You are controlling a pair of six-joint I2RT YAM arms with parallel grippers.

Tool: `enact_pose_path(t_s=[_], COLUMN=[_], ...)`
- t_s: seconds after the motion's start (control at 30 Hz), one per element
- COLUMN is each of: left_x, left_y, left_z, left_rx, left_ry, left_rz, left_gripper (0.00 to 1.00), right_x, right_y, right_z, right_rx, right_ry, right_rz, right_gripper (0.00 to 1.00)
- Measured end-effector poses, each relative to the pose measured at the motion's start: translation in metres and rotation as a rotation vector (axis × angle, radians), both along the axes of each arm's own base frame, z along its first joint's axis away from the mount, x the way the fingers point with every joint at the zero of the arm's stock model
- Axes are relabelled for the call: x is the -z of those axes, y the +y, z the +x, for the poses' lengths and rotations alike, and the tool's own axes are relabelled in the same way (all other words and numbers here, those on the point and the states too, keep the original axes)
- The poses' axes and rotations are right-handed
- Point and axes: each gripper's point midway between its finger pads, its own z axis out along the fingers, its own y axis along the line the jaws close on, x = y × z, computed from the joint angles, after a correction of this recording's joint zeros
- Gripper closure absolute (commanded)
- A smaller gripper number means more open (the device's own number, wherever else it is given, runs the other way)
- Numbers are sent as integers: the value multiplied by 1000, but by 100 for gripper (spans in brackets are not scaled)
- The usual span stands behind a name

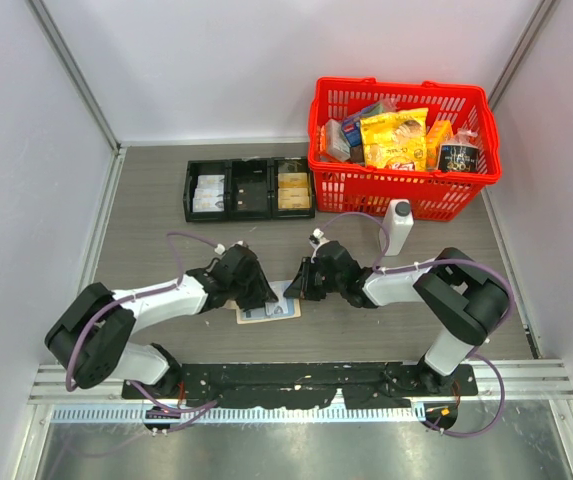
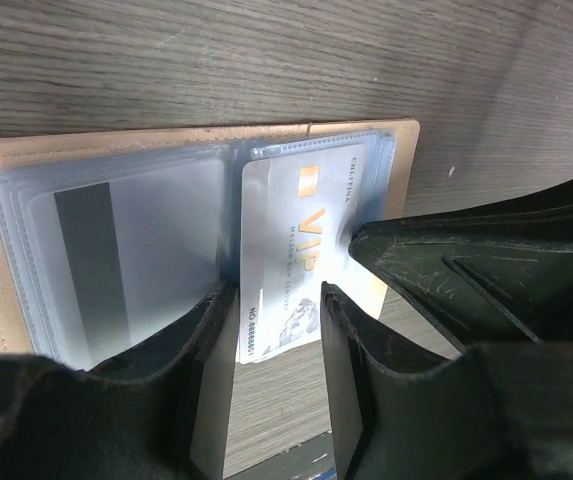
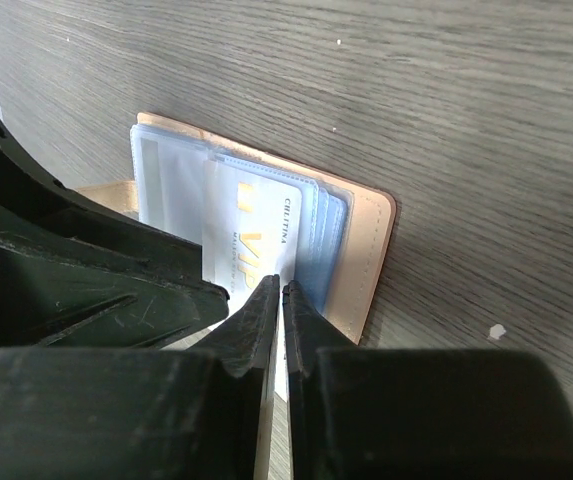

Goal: Take the credit cards out of the card holder
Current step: Remove the credit card from the card holder.

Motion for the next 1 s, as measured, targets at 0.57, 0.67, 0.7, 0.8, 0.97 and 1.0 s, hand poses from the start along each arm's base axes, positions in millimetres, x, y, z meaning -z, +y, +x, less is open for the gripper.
enact_pose_path(t_s=[0.57, 0.67, 0.7, 0.8, 0.97, 1.0], left_x=[-36, -43, -44, -41, -28, -26], left_y=[0, -3, -4, -7, -9, -9], left_z=[-2, 0, 0, 0, -1, -1], left_rx=[-65, -61, -57, -49, -43, -43], left_ry=[-138, -159, -160, -153, -119, -115], left_rz=[-224, -249, -254, -260, -242, -239], left_gripper=[70, 70, 70, 71, 79, 81], right_x=[0, 0, 0, 0, 0, 0], right_y=[-1, -1, -1, -1, -1, -1], right_z=[1, 1, 1, 1, 1, 1], right_rx=[1, 1, 1, 1, 1, 1], right_ry=[2, 2, 2, 3, 4, 4], right_rz=[6, 7, 7, 7, 7, 8], right_gripper=[89, 89, 89, 89, 89, 89])
